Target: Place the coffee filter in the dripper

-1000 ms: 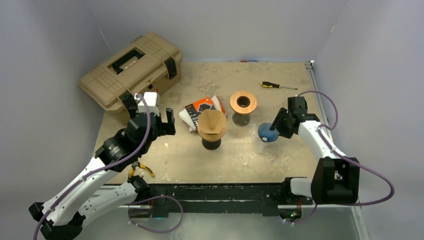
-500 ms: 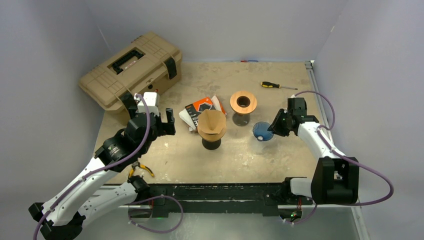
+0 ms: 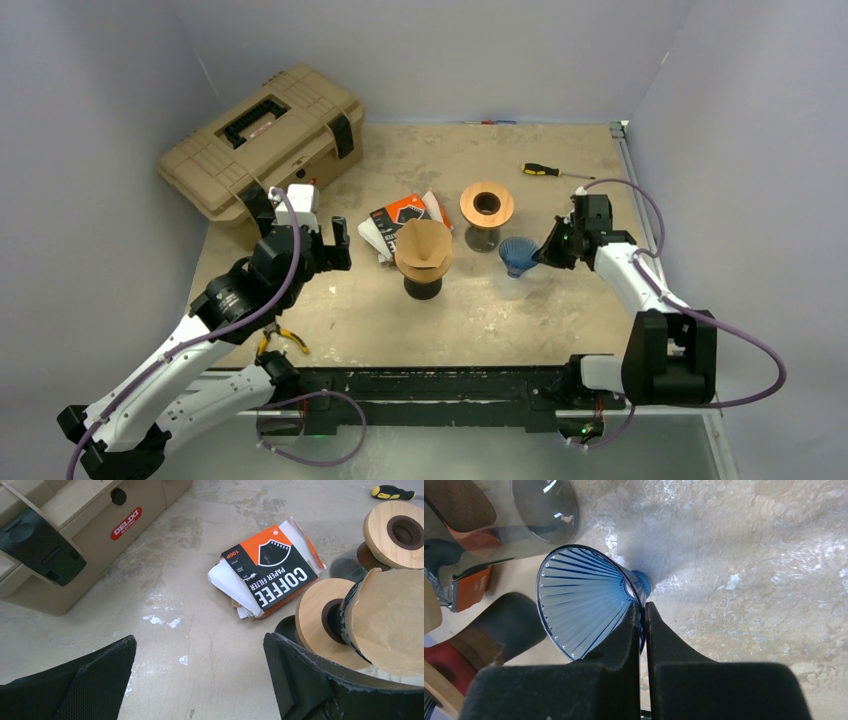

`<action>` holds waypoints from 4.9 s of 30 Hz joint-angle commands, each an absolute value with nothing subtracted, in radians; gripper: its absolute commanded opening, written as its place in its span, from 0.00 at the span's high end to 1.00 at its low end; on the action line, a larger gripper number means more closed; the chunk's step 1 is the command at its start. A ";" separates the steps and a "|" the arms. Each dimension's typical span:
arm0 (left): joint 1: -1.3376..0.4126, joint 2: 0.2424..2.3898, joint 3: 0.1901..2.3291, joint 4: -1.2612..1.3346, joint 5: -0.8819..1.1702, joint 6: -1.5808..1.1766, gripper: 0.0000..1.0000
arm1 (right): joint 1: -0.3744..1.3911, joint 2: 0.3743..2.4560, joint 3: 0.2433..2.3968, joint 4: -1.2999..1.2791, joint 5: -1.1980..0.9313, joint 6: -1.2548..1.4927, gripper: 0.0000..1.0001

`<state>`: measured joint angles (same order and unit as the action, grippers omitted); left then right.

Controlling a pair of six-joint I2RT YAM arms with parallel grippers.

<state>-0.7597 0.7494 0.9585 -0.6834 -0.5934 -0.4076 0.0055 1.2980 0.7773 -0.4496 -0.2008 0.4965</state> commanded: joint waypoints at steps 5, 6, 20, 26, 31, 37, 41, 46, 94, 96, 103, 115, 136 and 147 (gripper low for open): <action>-0.761 0.742 0.971 -0.675 -0.592 -0.403 0.01 | 0.003 1.188 0.856 -0.555 -0.054 0.478 1.00; -0.761 0.742 0.971 -0.676 -0.593 -0.403 0.01 | 0.003 1.177 0.875 -0.570 -0.029 0.482 1.00; -0.762 0.746 0.971 -0.676 -0.592 -0.404 0.01 | 0.003 1.103 1.147 -0.665 0.075 0.434 1.00; -0.761 0.747 0.971 -0.676 -0.592 -0.404 0.01 | 0.003 1.103 1.208 -0.636 -0.045 0.416 1.00; -0.761 0.752 0.971 -0.676 -0.592 -0.404 0.01 | 0.003 1.117 1.248 -0.620 -0.126 0.422 1.00; -0.761 0.752 0.971 -0.676 -0.594 -0.403 0.01 | 0.039 1.163 1.302 -0.612 -0.187 0.448 1.00; -0.761 0.754 0.970 -0.676 -0.594 -0.403 0.01 | 0.095 1.198 1.329 -0.603 -0.166 0.470 1.00; -0.761 0.757 0.972 -0.675 -0.593 -0.402 0.01 | 0.196 1.264 1.363 -0.574 -0.141 0.504 1.00; -0.761 0.765 0.974 -0.679 -0.600 -0.400 0.01 | 0.252 1.426 1.274 -0.502 -0.061 0.506 1.00; -0.761 0.765 0.973 -0.679 -0.600 -0.401 0.01 | 0.251 1.431 1.268 -0.498 -0.063 0.505 1.00; -0.761 0.767 0.974 -0.678 -0.600 -0.401 0.01 | 0.252 1.441 1.254 -0.492 -0.054 0.508 1.00; -0.761 0.766 0.974 -0.679 -0.598 -0.404 0.01 | 0.252 1.410 1.241 -0.484 -0.058 0.515 0.82; -0.762 0.771 0.970 -0.684 -0.609 -0.411 0.01 | 0.251 1.132 1.229 -0.429 -0.042 0.473 0.11; -0.762 0.792 0.977 -0.690 -0.627 -0.428 0.00 | 0.252 0.943 1.067 -0.310 -0.068 0.427 0.01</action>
<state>-0.7597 0.7860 0.9585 -0.6842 -0.6067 -0.4088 0.2485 0.9817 1.1069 -0.3828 -0.0624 0.4744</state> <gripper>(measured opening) 0.993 0.987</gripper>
